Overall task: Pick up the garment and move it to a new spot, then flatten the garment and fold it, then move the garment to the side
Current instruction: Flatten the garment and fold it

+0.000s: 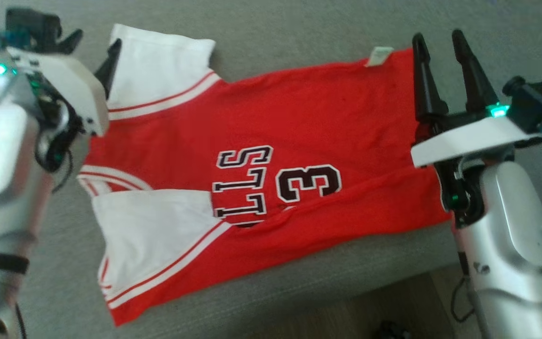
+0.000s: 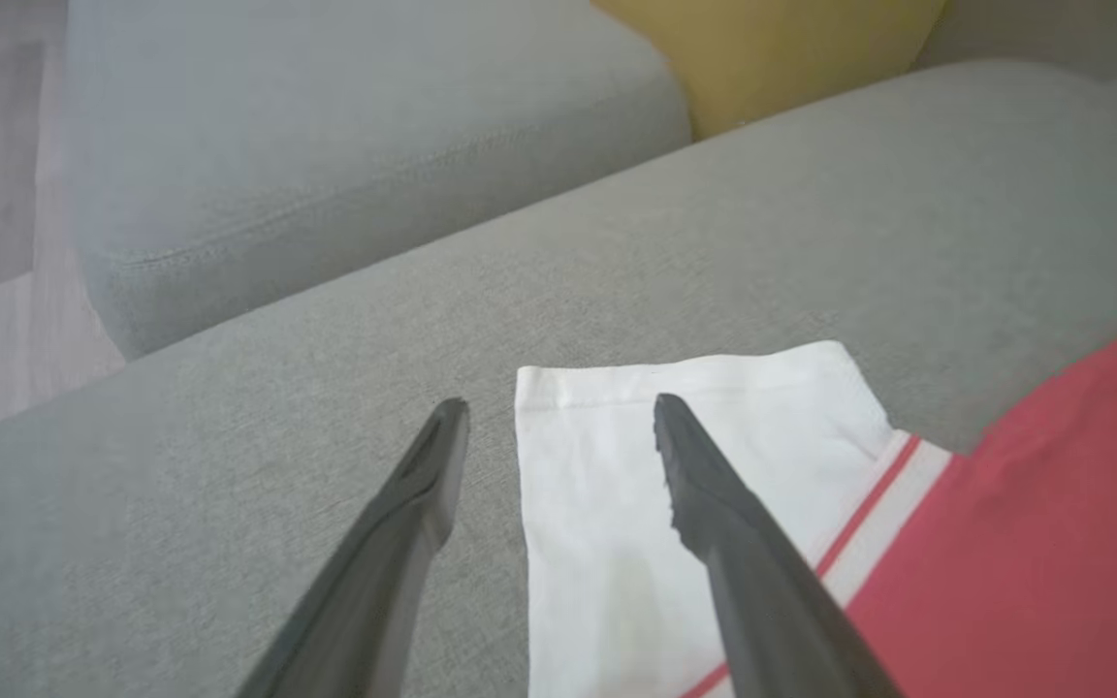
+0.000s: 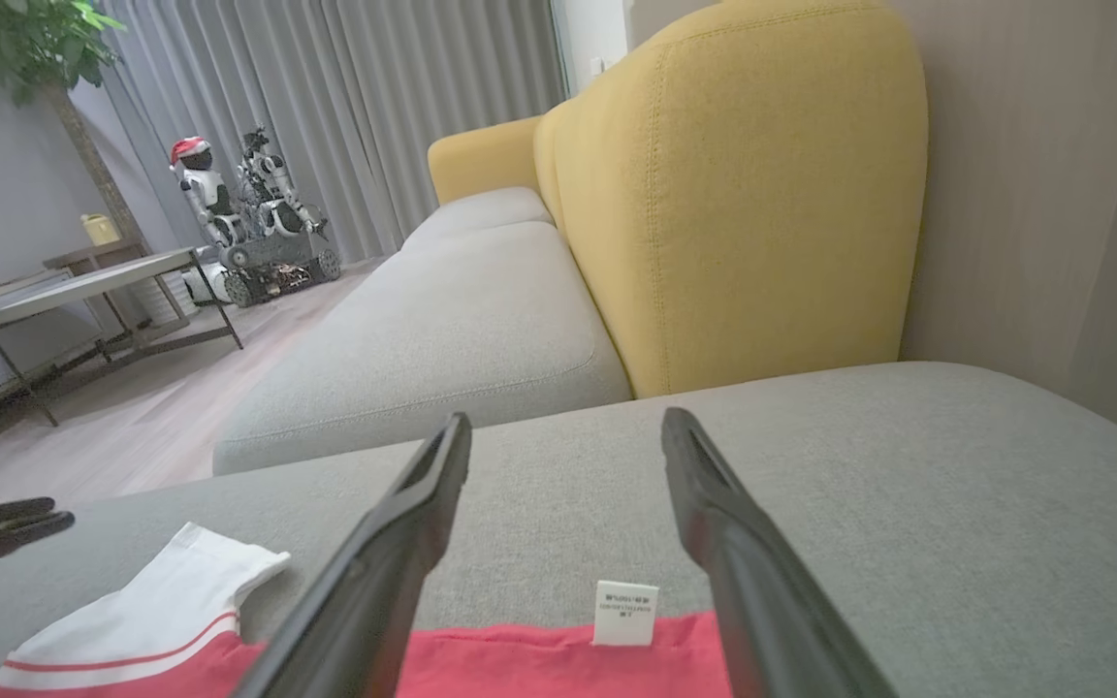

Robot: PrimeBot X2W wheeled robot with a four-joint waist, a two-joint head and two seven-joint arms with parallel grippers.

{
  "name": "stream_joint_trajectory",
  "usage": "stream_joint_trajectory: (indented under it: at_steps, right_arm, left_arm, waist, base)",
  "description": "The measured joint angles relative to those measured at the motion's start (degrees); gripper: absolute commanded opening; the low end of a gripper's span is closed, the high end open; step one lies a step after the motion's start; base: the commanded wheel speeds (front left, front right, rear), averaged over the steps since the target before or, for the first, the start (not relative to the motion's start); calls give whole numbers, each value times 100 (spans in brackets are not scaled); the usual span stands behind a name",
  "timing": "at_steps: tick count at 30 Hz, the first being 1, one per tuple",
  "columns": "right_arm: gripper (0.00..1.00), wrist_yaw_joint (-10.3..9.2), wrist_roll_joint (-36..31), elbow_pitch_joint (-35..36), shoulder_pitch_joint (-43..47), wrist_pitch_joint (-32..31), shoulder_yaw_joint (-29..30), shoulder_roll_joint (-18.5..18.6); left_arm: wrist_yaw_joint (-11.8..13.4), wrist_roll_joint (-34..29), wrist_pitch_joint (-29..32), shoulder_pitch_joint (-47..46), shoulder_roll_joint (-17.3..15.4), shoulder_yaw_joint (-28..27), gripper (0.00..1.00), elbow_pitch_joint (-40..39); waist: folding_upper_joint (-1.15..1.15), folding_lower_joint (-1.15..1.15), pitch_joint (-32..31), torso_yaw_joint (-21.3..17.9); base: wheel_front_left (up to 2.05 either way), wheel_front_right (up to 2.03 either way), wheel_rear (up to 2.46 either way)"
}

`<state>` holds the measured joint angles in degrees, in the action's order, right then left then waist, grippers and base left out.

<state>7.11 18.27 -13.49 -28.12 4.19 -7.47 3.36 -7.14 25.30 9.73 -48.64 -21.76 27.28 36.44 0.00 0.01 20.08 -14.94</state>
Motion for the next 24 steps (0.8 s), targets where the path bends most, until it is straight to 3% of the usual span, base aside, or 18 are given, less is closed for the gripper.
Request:
stream_joint_trajectory:
  at_steps: [6,14,24]
  right_arm:
    - [100,0,230,-244,-201,248,-297,-3]
    - [100,0,425,-476,-321,449,-349,-5]
    - [100,0,553,-587,-424,597,-512,-10]
  left_arm:
    - [-36,381,623,-508,-328,656,100,444]
    - [-37,526,465,-857,-715,1095,100,955]
    - [-41,642,270,-1173,-723,1283,100,1403]
  waist:
    - [0,0,282,-421]
    - [0,-1,474,-719]
    - [0,-1,620,-852]
  base:
    - [0,0,0]
    - [0,0,0]
    - [0,0,0]
